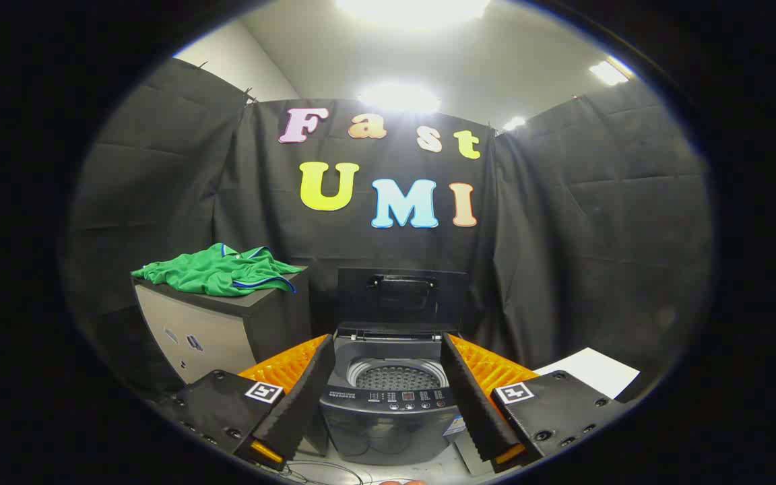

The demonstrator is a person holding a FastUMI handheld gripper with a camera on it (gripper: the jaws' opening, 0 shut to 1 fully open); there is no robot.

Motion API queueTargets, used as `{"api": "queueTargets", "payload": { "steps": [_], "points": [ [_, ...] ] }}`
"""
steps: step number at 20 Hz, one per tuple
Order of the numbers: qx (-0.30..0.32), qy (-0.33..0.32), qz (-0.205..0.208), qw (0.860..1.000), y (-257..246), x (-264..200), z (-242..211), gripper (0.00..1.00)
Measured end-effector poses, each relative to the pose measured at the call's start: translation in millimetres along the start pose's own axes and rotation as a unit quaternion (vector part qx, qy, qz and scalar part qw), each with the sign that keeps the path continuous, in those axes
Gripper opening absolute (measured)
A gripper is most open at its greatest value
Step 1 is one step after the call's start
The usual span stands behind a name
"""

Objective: Put the clothes into the washing machine and then close the washing machine lid.

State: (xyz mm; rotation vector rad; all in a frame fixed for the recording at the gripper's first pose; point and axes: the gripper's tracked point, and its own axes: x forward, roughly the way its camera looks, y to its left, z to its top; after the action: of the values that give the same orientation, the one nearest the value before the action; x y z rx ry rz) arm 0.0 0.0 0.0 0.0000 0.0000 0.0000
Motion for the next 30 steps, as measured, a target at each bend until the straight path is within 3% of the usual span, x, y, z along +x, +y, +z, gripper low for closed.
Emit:
{"api": "queueTargets", "payload": {
  "steps": [30],
  "points": [
    [-0.036, -0.014, 0.041, 0.998, 26.4, 26.3, 26.0, 0.98]
  ]
}}
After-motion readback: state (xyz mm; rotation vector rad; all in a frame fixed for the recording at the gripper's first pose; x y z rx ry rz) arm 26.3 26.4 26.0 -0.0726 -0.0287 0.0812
